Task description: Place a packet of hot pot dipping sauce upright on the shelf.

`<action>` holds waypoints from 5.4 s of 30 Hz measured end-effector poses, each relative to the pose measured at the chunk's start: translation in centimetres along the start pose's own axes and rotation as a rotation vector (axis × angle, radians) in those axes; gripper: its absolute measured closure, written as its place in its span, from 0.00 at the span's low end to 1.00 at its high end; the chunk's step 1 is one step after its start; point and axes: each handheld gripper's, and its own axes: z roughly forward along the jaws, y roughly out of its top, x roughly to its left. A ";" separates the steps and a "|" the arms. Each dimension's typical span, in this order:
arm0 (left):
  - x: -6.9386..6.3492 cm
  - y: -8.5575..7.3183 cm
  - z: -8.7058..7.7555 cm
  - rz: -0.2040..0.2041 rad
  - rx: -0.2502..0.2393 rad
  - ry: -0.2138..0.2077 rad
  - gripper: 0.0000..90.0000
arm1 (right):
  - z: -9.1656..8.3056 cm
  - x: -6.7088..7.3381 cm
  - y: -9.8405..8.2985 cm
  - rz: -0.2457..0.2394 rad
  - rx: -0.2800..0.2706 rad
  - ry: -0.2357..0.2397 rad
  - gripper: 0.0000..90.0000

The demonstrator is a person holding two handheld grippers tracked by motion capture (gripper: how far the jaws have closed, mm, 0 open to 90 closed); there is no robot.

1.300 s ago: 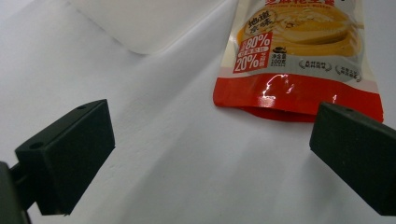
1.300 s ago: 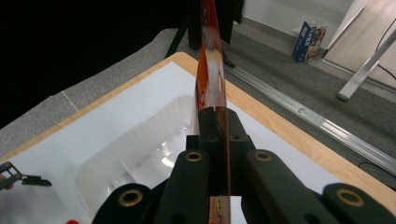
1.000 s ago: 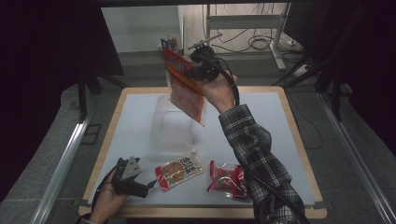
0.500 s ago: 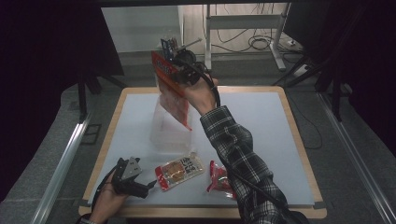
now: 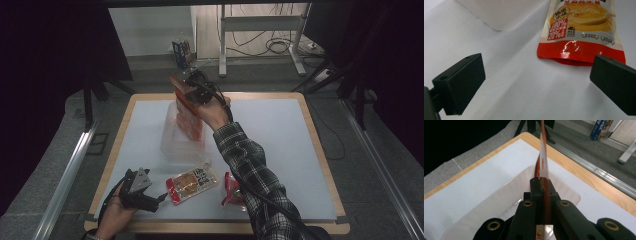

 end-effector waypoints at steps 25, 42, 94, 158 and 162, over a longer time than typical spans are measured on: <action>0.1 0.1 0.0 -0.006 -0.003 -0.006 0.00 | -0.1 -3.3 -1.6 -0.057 -0.010 -0.062 0.32; 0.1 0.1 0.0 -0.035 -0.019 -0.017 0.00 | -3.1 -4.9 -3.3 -0.118 -0.019 -0.002 0.01; 0.3 0.5 -1.1 -0.092 -0.075 -0.033 0.03 | -6.5 -2.2 -13.2 -0.158 -0.006 0.019 0.00; -1.0 1.3 -1.1 -0.036 -0.039 -0.086 0.13 | -11.7 -0.3 -25.6 -0.084 -0.048 -0.012 0.00; -1.3 1.5 -1.1 -0.025 -0.045 -0.100 0.18 | -12.2 -0.4 -26.6 -0.064 -0.051 -0.023 0.00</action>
